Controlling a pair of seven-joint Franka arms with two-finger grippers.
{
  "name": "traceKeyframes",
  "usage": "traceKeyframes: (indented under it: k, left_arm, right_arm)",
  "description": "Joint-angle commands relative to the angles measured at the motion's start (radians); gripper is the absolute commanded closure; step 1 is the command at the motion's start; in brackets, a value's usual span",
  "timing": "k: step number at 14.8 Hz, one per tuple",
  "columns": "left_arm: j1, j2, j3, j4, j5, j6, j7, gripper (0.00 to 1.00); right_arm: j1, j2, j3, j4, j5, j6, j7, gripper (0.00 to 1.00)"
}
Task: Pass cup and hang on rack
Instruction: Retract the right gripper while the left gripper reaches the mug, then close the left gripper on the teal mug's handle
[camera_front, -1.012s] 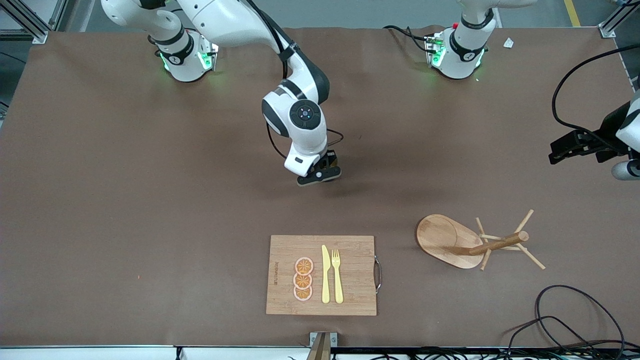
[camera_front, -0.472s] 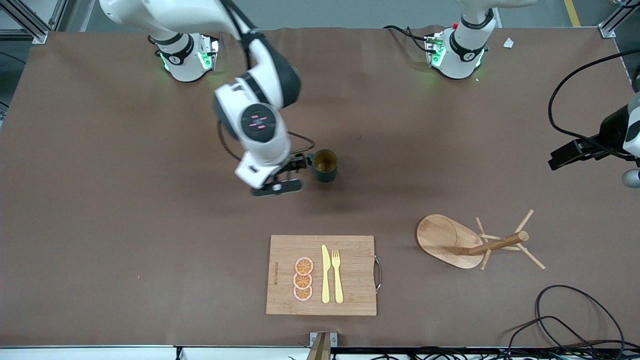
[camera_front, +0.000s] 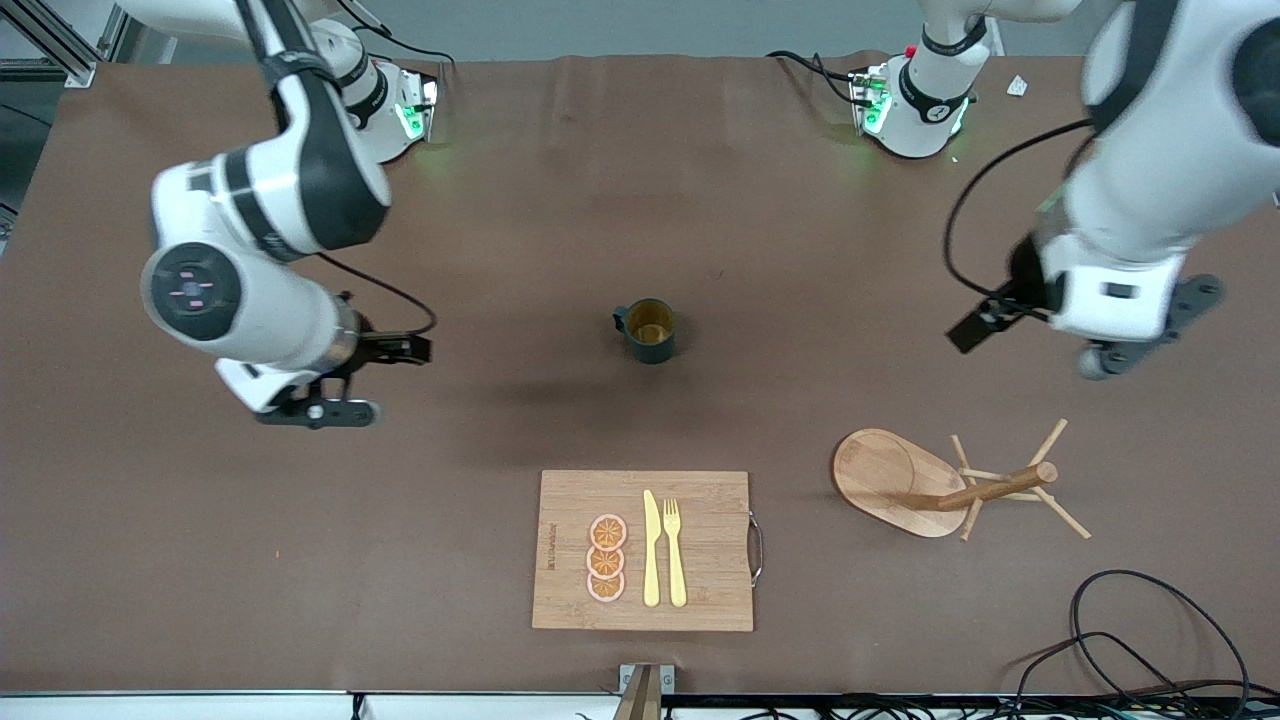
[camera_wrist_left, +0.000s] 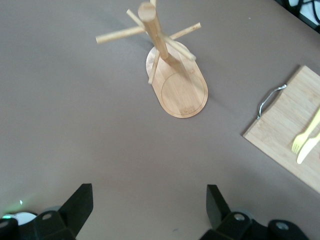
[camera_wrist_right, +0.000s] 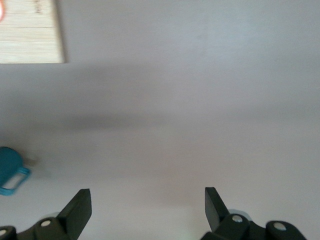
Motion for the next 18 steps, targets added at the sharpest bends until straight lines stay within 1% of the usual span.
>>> traceKeyframes:
  k: [1, 2, 4, 7, 9, 10, 11, 14, 15, 16, 18]
  left_arm:
    - [-0.119, 0.042, 0.006, 0.011, 0.081, 0.029, -0.15, 0.0]
    - [-0.179, 0.064, 0.008, 0.011, 0.111, 0.048, -0.223, 0.0]
    - [-0.257, 0.11, 0.005, 0.012, 0.185, 0.057, -0.401, 0.0]
    - [-0.397, 0.202, 0.006, 0.012, 0.317, 0.086, -0.567, 0.0]
    - [-0.477, 0.26, 0.006, 0.014, 0.397, 0.138, -0.712, 0.0]
    - [-0.503, 0.288, 0.008, 0.02, 0.415, 0.178, -0.774, 0.0]
    - [-0.535, 0.322, 0.012, 0.041, 0.423, 0.189, -0.82, 0.0]
    - [-0.621, 0.4, 0.015, 0.063, 0.499, 0.189, -0.932, 0.0]
    - [-0.649, 0.424, 0.017, 0.066, 0.507, 0.189, -0.954, 0.0]
    - [-0.672, 0.452, 0.025, 0.081, 0.507, 0.189, -0.98, 0.0]
    - [-0.745, 0.509, 0.072, 0.12, 0.509, 0.189, -1.035, 0.0]
  right_arm:
    - [-0.131, -0.114, 0.021, -0.105, -0.037, 0.007, -0.124, 0.0]
    - [-0.169, -0.128, 0.021, -0.106, -0.049, -0.002, -0.153, 0.0]
    - [-0.232, -0.152, 0.021, -0.105, -0.063, -0.028, -0.181, 0.0]
    - [-0.295, -0.181, 0.021, -0.102, -0.064, -0.054, -0.187, 0.0]
    - [-0.324, -0.188, 0.021, -0.094, -0.066, -0.054, -0.238, 0.0]
    - [-0.343, -0.192, 0.021, -0.09, -0.064, -0.054, -0.255, 0.0]
    - [-0.356, -0.194, 0.022, -0.085, -0.064, -0.054, -0.27, 0.0]
    - [-0.381, -0.198, 0.022, -0.082, -0.064, -0.063, -0.278, 0.0]
    - [-0.381, -0.194, 0.022, -0.068, -0.064, -0.065, -0.278, 0.0]
    - [-0.381, -0.191, 0.022, -0.051, -0.064, -0.063, -0.275, 0.0]
    - [-0.386, -0.185, 0.024, -0.013, -0.054, -0.074, -0.275, 0.0]
